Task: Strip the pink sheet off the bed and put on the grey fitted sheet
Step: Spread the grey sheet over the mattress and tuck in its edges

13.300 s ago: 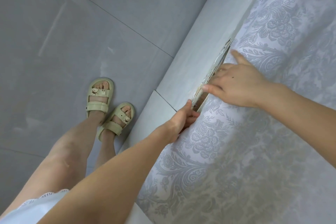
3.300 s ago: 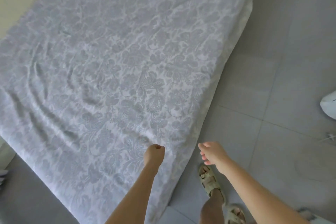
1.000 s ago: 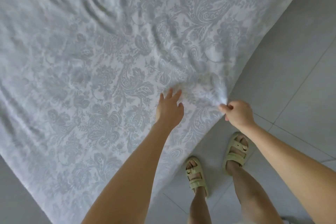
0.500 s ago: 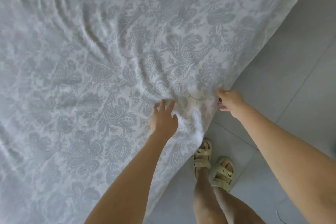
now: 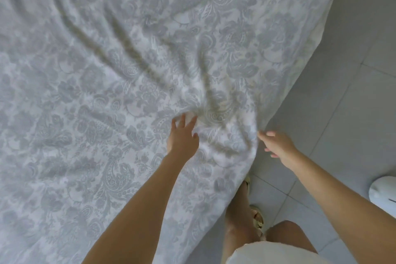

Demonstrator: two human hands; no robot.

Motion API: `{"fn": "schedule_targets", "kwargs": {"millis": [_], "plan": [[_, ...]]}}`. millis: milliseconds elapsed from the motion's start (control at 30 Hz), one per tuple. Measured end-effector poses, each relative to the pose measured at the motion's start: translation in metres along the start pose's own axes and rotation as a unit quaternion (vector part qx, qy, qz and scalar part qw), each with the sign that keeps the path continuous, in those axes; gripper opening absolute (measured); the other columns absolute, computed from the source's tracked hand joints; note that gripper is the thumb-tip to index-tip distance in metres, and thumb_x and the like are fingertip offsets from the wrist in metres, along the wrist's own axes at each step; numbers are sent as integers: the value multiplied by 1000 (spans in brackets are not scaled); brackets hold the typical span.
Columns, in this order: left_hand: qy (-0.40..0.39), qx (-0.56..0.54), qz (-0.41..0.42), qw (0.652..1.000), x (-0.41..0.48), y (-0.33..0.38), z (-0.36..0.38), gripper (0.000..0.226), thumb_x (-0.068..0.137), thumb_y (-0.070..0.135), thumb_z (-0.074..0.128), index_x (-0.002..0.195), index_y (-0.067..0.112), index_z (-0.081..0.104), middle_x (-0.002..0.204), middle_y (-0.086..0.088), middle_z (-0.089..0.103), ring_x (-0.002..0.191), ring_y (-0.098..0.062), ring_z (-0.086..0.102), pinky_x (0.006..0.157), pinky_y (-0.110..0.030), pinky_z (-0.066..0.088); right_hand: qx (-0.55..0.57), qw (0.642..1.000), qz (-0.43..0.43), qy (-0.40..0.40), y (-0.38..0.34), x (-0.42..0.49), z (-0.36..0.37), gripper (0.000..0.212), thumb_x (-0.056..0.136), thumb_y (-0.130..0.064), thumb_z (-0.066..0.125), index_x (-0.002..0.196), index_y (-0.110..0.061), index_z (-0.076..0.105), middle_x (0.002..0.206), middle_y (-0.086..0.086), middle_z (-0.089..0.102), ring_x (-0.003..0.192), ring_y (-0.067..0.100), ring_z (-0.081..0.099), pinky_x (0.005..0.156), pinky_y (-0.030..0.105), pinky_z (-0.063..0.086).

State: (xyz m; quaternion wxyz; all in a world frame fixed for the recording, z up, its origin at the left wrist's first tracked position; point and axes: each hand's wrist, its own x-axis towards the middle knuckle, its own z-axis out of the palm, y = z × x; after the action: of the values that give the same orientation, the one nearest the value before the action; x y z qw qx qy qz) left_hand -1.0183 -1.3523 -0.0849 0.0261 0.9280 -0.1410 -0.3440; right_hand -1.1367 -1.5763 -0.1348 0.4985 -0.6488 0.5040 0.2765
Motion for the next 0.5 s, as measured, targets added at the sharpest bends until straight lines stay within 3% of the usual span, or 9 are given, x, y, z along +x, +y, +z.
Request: {"fn": "schedule_targets", "kwargs": {"millis": [67, 100, 200, 233, 333, 400, 500], "plan": [[8, 14, 18, 1000, 19, 7, -12, 57, 100, 30, 37, 150, 35, 11, 159, 4, -2, 146, -29, -7, 108, -42, 36, 108, 994, 13, 26, -30, 22, -21, 55, 95, -45, 50, 133, -6, 48, 109, 9, 57, 98, 26, 59, 77, 37, 52], [12, 22, 28, 999, 28, 13, -18, 57, 100, 30, 37, 150, 35, 10, 159, 4, -2, 146, -30, -7, 109, -41, 35, 133, 990, 6, 37, -45, 33, -30, 51, 95, -45, 49, 129, -7, 51, 110, 10, 56, 98, 25, 58, 77, 37, 52], [12, 28, 47, 998, 53, 37, -32, 57, 100, 30, 36, 150, 33, 10, 159, 6, -2, 146, -29, -8, 108, -41, 35, 157, 986, -29, 46, -76, 64, -41, 27, 96, -31, 53, 93, -4, 57, 97, 16, 58, 83, 25, 58, 56, 28, 53], [12, 28, 53, 998, 60, 47, -36, 56, 100, 29, 36, 150, 33, 11, 159, 7, -2, 146, -29, -8, 107, -41, 37, 141, 988, -37, 56, -80, 68, -44, 24, 94, -26, 56, 83, -4, 56, 89, 17, 58, 76, 25, 58, 50, 27, 54], [12, 40, 71, 997, 78, 71, -45, 56, 101, 30, 35, 150, 34, 10, 159, 9, -1, 145, -32, -7, 107, -41, 38, 4, 987, -115, 110, -75, 64, -62, 40, 92, -19, 58, 57, -3, 49, 63, 21, 60, 51, 19, 60, 60, 40, 55], [16, 53, 80, 995, 88, 83, -50, 55, 100, 31, 35, 150, 34, 11, 159, 11, -1, 145, -30, -8, 103, -41, 42, -70, 978, -144, 131, -58, 61, -76, 45, 92, -22, 58, 56, 4, 54, 55, 16, 64, 46, 20, 61, 61, 42, 54], [7, 50, 89, 995, 98, 96, -60, 54, 100, 31, 37, 149, 34, 15, 158, 13, -3, 146, -25, -10, 99, -39, 46, -87, 981, -125, 121, -43, 61, -89, 43, 91, -26, 58, 60, 3, 59, 53, 7, 65, 43, 15, 60, 57, 38, 55]]}}
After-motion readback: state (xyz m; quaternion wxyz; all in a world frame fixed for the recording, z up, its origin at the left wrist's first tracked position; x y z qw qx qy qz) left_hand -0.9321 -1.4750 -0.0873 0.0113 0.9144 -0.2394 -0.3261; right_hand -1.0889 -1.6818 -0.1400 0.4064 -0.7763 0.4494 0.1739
